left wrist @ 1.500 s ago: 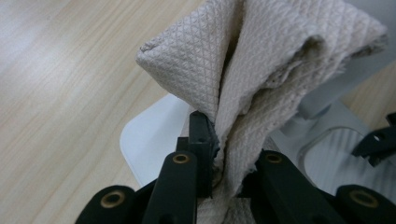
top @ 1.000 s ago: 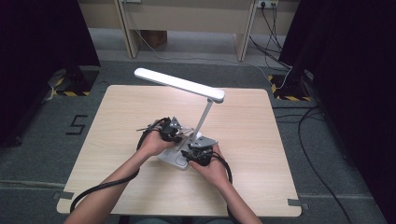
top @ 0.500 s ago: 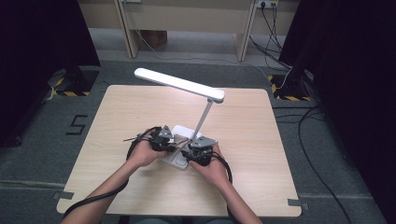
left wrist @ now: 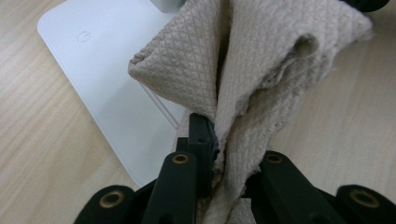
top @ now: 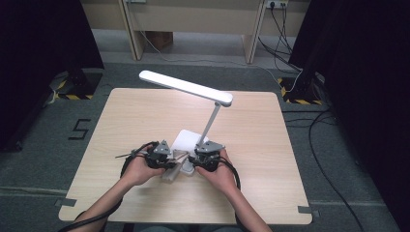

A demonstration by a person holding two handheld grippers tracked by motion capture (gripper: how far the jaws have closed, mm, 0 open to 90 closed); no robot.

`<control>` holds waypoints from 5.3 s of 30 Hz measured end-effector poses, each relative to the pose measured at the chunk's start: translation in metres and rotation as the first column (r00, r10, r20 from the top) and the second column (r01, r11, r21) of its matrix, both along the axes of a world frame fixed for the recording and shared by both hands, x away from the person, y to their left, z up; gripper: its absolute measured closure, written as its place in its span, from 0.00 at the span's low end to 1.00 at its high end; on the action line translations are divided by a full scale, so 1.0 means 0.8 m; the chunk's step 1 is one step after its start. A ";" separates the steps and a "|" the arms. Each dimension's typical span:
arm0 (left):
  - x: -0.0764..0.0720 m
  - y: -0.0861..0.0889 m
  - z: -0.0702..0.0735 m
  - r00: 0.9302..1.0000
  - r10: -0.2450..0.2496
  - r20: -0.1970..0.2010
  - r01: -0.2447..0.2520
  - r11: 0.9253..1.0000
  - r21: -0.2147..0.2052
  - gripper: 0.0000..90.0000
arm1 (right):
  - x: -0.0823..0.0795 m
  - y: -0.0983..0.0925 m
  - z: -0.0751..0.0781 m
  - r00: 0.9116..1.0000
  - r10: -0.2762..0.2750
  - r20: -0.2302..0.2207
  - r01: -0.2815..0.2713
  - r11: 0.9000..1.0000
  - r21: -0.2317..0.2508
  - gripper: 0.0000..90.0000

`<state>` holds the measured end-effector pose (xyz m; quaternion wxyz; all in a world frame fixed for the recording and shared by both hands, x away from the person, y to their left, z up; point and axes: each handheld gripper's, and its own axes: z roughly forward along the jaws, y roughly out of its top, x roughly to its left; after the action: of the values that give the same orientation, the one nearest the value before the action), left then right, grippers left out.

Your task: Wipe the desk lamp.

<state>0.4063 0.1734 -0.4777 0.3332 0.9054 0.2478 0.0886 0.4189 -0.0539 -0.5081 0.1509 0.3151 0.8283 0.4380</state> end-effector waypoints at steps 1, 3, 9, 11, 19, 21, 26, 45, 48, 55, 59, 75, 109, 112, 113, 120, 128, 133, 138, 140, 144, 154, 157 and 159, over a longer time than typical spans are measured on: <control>0.000 0.000 0.000 1.000 -0.003 0.001 0.003 1.000 0.001 0.91 | 0.000 0.000 0.000 1.000 0.000 -0.002 0.000 1.000 -0.001 0.65; -0.001 0.000 0.001 1.000 0.000 0.002 0.000 1.000 -0.004 0.91 | 0.000 0.001 0.001 1.000 0.001 -0.002 -0.001 1.000 -0.012 0.64; 0.001 0.001 0.002 1.000 0.015 0.004 -0.015 0.999 -0.029 0.91 | -0.001 0.002 0.008 1.000 -0.001 -0.021 0.001 1.000 -0.025 0.59; 0.002 0.002 0.003 1.000 0.020 0.008 -0.020 0.999 -0.034 0.91 | -0.004 -0.002 0.016 1.000 0.008 -0.007 -0.009 1.000 -0.017 0.58; 0.001 -0.002 0.010 1.000 0.015 0.027 -0.013 0.999 -0.045 0.91 | -0.024 -0.014 0.053 0.994 0.105 0.021 -0.106 0.993 0.045 0.47; 0.000 -0.006 0.012 0.999 0.006 0.033 -0.004 0.999 -0.049 0.91 | -0.028 -0.013 0.057 0.993 0.117 0.027 -0.118 0.991 0.057 0.46; -0.002 -0.016 0.018 0.998 -0.039 0.050 0.041 0.998 -0.049 0.91 | -0.031 -0.007 0.057 0.991 0.133 0.033 -0.135 0.989 0.066 0.43; 0.003 -0.023 0.022 0.998 0.002 0.059 0.006 0.992 -0.125 0.66 | -0.024 -0.019 0.064 0.992 0.120 0.026 -0.120 0.993 -0.004 0.95; 0.007 -0.009 0.030 0.997 0.053 0.063 -0.041 0.982 -0.184 0.58 | -0.018 -0.022 0.064 0.996 0.056 0.068 -0.053 0.998 -0.046 0.95; 0.037 0.014 0.007 0.980 0.177 0.088 -0.172 0.983 -0.055 0.73 | -0.003 -0.009 0.047 0.993 0.042 0.109 -0.021 0.982 -0.186 0.95; 0.048 0.011 -0.012 0.978 0.183 0.098 -0.183 0.983 -0.011 0.75 | 0.001 0.001 0.038 0.989 0.046 0.143 -0.006 0.963 -0.269 0.94; 0.052 0.011 -0.019 0.981 0.182 0.061 -0.180 0.983 -0.038 0.75 | 0.010 0.010 0.026 0.986 0.084 0.147 -0.027 0.935 -0.354 0.94; 0.044 0.007 -0.021 0.976 0.195 0.097 -0.192 0.981 -0.040 0.80 | 0.030 -0.078 0.064 0.987 -0.122 0.101 0.138 0.974 -0.178 0.95; 0.044 0.007 -0.021 0.976 0.192 0.100 -0.189 0.981 -0.038 0.80 | 0.049 -0.077 0.057 0.983 -0.157 0.093 0.172 0.966 -0.192 0.95; 0.044 0.007 -0.021 0.976 0.192 0.100 -0.189 0.981 -0.038 0.80 | 0.054 -0.075 0.054 0.983 -0.161 0.087 0.175 0.965 -0.196 0.95; 0.043 0.008 -0.022 0.975 0.196 0.103 -0.192 0.980 -0.041 0.80 | 0.075 -0.042 0.039 0.987 -0.142 0.072 0.156 0.957 -0.243 0.94; 0.044 0.009 -0.023 0.975 0.201 0.091 -0.196 0.979 -0.058 0.80 | 0.072 -0.040 0.025 0.987 -0.163 0.011 0.162 0.975 -0.151 0.94; 0.043 0.008 -0.023 0.975 0.201 0.095 -0.197 0.979 -0.058 0.81 | 0.067 -0.039 0.019 0.988 -0.155 -0.005 0.153 0.980 -0.129 0.94; 0.043 0.007 -0.022 0.976 0.198 0.096 -0.193 0.980 -0.053 0.81 | 0.061 -0.040 0.017 0.989 -0.147 -0.018 0.144 0.983 -0.112 0.94; 0.043 0.007 -0.022 0.975 0.198 0.097 -0.194 0.980 -0.053 0.81 | 0.059 -0.039 0.016 0.990 -0.140 -0.023 0.136 0.985 -0.108 0.94; 0.043 0.007 -0.023 0.975 0.200 0.098 -0.195 0.979 -0.054 0.81 | 0.054 -0.039 0.015 0.992 -0.124 -0.032 0.120 0.987 -0.105 0.94; 0.042 0.008 -0.024 0.973 0.207 0.097 -0.201 0.977 -0.066 0.81 | 0.036 -0.036 0.018 0.996 -0.071 -0.063 0.063 0.991 -0.116 0.94; 0.042 0.008 -0.024 0.974 0.207 0.096 -0.202 0.977 -0.066 0.81 | 0.025 -0.033 0.018 0.997 -0.039 -0.066 0.031 0.993 -0.118 0.94; 0.042 0.007 -0.023 0.974 0.206 0.098 -0.200 0.978 -0.064 0.81 | 0.019 -0.032 0.018 0.997 -0.024 -0.073 0.015 0.993 -0.117 0.94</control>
<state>0.4398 0.1793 -0.4965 0.3588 0.8603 0.3237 0.1625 0.4343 -0.0794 -0.4940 0.1427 0.3300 0.8542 0.3756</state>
